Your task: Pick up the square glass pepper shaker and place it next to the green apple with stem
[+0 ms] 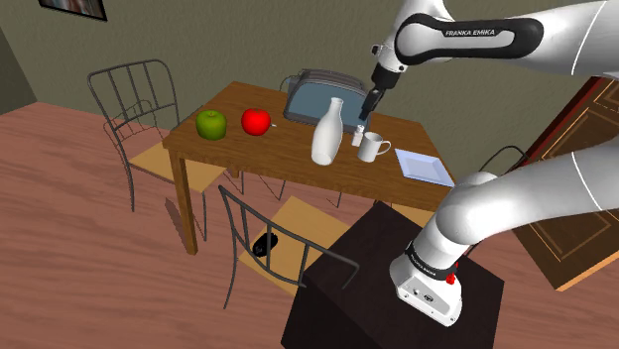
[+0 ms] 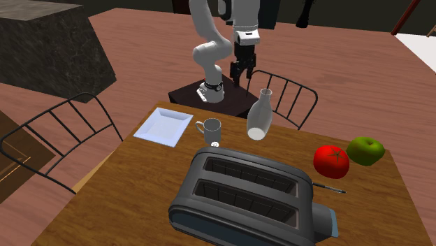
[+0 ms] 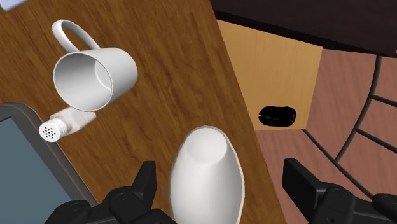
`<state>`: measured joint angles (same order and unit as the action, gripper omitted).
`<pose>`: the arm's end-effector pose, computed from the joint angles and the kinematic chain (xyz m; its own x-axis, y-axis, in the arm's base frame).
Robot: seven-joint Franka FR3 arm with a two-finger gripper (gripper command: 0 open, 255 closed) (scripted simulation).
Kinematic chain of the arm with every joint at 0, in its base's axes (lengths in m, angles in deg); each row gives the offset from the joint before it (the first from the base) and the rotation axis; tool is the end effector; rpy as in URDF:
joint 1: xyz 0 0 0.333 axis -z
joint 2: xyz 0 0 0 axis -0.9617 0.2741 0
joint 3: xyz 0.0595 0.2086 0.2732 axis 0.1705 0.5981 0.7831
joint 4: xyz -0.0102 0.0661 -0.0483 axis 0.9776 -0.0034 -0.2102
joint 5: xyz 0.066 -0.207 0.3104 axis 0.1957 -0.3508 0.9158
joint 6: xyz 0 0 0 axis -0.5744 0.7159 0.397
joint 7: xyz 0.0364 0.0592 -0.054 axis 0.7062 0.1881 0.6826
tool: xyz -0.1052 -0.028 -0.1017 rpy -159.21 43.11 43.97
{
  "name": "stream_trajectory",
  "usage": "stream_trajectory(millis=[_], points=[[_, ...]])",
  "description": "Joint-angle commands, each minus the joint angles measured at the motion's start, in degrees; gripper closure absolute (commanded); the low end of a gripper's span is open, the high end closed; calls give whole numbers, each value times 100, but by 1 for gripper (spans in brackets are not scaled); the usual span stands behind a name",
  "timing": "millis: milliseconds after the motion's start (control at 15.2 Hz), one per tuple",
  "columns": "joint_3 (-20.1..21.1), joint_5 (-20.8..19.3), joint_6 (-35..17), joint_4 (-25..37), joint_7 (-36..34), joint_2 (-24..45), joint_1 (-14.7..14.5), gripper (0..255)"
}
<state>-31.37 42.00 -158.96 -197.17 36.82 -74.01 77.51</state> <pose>0.3381 -0.1134 0.5139 0.9622 0.2407 0.1272 0.2332 -0.9698 0.0715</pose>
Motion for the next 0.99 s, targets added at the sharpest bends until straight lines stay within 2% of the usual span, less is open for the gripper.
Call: stream_trajectory(millis=[0, 528, 924], points=[[-241, -82, -270, 70, 294, 317, 42, 0], [-1127, -60, -1209, 547, 1454, 1666, 84, 0], [-1714, 469, -1752, 1222, 2523, 2913, 64, 0]])
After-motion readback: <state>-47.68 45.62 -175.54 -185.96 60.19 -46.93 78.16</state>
